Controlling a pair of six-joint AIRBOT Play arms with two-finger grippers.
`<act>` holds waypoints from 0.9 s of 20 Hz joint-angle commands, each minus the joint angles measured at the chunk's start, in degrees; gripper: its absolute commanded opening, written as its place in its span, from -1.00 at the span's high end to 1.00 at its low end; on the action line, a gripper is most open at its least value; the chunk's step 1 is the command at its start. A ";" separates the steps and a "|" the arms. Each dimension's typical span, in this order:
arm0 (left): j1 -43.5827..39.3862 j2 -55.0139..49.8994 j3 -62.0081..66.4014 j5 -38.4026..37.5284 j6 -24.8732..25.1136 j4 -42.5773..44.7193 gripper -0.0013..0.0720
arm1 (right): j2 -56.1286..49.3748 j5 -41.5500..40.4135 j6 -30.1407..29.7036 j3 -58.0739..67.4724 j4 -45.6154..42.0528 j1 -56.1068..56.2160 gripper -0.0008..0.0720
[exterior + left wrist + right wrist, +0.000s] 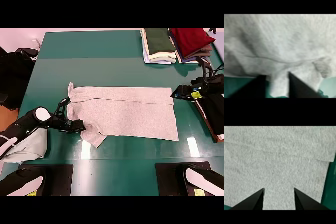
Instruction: Fold the shirts.
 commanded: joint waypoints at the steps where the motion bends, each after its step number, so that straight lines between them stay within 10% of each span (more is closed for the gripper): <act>1: -0.42 -1.40 0.15 0.66 -0.15 0.76 0.89 | 0.02 0.37 0.02 -0.02 0.04 0.00 -0.20; 18: -0.44 7.15 11.82 -9.35 0.24 11.43 0.90 | -1.42 7.23 -8.00 -31.63 4.57 -27.87 -0.42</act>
